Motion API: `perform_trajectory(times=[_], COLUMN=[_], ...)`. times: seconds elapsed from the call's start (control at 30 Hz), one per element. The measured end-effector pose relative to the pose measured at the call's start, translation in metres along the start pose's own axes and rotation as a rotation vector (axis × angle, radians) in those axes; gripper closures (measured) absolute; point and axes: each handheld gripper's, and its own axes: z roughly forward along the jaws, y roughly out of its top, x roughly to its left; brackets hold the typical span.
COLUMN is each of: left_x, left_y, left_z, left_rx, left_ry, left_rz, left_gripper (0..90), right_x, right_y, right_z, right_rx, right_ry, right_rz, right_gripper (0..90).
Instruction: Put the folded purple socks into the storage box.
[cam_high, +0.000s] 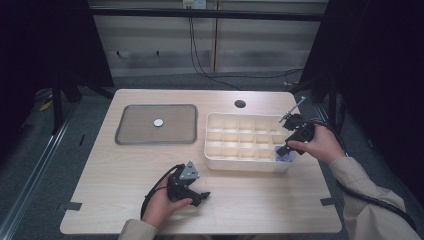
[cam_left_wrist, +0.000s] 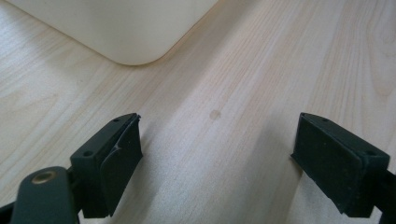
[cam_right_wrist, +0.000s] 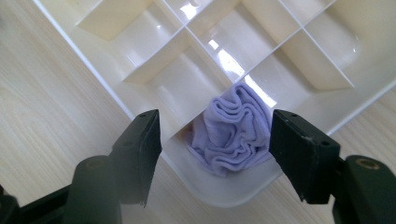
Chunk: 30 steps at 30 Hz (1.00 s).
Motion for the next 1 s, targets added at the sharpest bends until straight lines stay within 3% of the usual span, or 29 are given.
perform_trajectory(times=[0.6,0.87,1.0], left_x=[0.000,0.000,0.000], left_y=[0.000,0.000,0.000], left_z=[0.000,0.000,0.000], left_rx=[0.000,-0.001,-0.001], left_ry=[0.000,0.000,0.000], left_rz=[0.000,0.000,0.000], left_gripper=[14.4,14.4,14.4], right_x=[0.015,0.021,0.027], right_y=[-0.001,-0.006,-0.007], right_z=[-0.008,-0.014,-0.014], right_rx=[-0.007,-0.050,-0.042], right_ry=[0.030,0.050,0.056], right_rz=[-0.084,-0.114,-0.142], right_gripper=[23.1,22.8,22.8])
